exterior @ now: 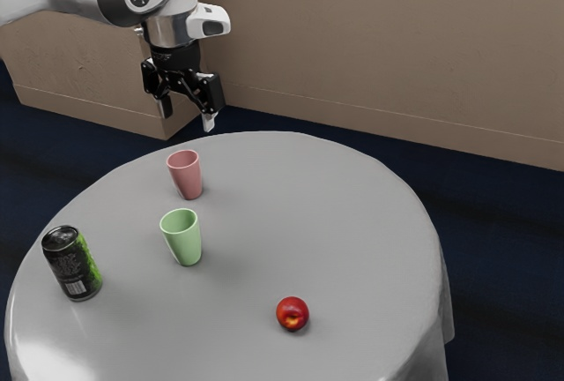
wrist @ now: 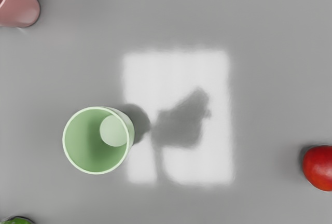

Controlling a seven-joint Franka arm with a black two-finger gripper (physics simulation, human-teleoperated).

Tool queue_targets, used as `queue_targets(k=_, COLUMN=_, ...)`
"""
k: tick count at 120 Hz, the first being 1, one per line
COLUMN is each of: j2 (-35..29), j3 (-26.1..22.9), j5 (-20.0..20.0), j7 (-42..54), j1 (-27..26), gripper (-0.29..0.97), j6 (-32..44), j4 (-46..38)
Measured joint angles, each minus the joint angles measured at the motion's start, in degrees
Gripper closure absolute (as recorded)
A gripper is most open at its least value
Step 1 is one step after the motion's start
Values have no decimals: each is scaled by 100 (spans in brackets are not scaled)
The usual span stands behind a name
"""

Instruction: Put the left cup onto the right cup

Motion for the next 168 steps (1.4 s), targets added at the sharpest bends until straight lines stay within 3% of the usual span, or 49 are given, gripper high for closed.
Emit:
queue_targets(k=88, j2=99, j3=46, j5=-20, j7=-1, j1=69, gripper=0, j6=107, j4=-53)
queue_targets(k=168, j2=739, j3=123, j5=-270, j7=-8, j1=528, gripper=0, j6=485, j4=-53)
